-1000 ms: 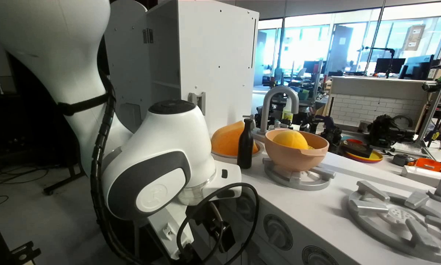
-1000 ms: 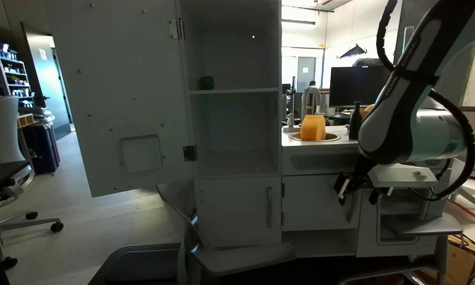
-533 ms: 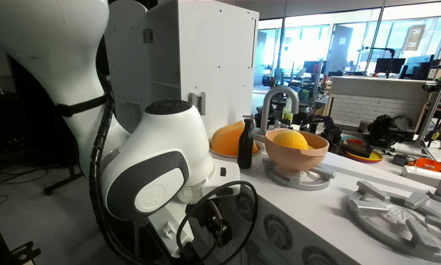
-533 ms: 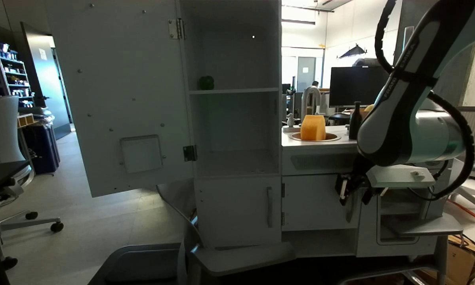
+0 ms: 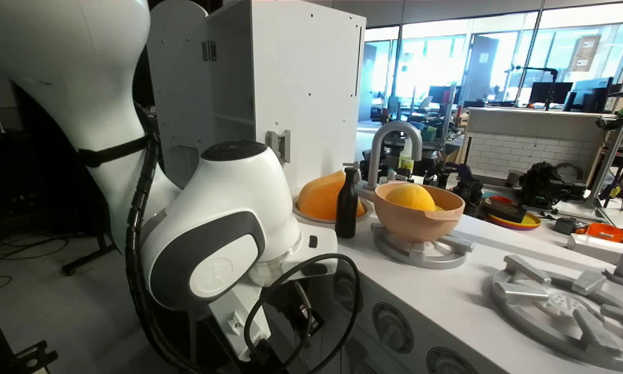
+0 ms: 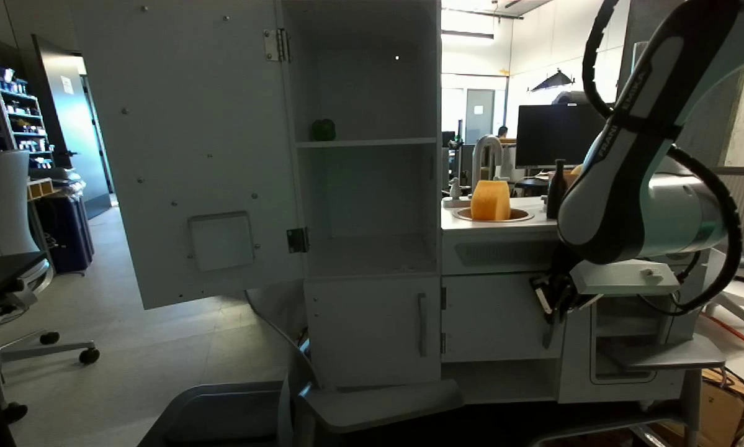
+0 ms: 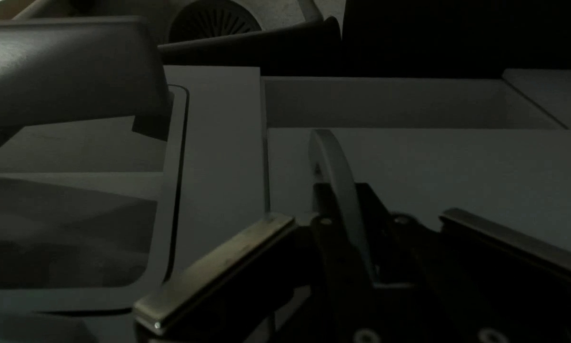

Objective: Open the right cabinet door then put the black bottle and orange sponge in the top compartment of the right cabinet respectively

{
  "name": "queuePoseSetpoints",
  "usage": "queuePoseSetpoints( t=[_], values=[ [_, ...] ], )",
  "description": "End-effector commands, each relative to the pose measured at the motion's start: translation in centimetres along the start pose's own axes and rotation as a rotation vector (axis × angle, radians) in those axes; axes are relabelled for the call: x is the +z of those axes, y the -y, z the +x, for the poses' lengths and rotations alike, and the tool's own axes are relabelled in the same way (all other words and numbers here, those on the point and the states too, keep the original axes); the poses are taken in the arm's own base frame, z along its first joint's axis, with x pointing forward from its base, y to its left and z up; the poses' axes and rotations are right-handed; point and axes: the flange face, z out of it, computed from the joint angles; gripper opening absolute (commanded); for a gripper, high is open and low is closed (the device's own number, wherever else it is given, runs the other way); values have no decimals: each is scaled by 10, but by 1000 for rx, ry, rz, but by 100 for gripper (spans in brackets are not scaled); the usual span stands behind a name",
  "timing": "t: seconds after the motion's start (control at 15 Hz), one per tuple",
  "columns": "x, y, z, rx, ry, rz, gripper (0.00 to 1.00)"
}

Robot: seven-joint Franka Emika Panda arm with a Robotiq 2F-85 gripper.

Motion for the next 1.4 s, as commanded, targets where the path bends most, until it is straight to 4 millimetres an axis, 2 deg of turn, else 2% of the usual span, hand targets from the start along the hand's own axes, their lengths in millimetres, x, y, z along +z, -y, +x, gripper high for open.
queuePoseSetpoints(
  t=[0.0, 0.13, 0.2, 0.33, 0.4, 0.53, 0.6, 0.73, 0.87, 0.93, 1.07, 1.13, 1.2, 1.27, 1.33],
  values=[
    [8, 10, -1, 69, -1, -32, 4],
    [6, 20, -5, 103, 7, -52, 4],
    [11, 20, -9, 118, 17, -59, 4],
    [7, 28, -13, 156, 27, -83, 4],
    [11, 28, -16, 167, 36, -86, 4],
    [4, 37, -21, 200, 48, -102, 4],
    [10, 37, -25, 211, 59, -101, 4],
    [4, 48, -32, 241, 81, -108, 4],
    [8, 55, -42, 267, 101, -103, 4],
    [1, 63, -45, 276, 106, -105, 4],
    [5, 65, -55, 290, 110, -98, 4],
    [-5, 74, -59, 302, 121, -104, 40],
    [-3, 75, -64, 298, 124, -106, 41],
    [3, 82, -74, 286, 158, -100, 47],
    [-3, 96, -85, 277, 180, -109, 54]
  ],
)
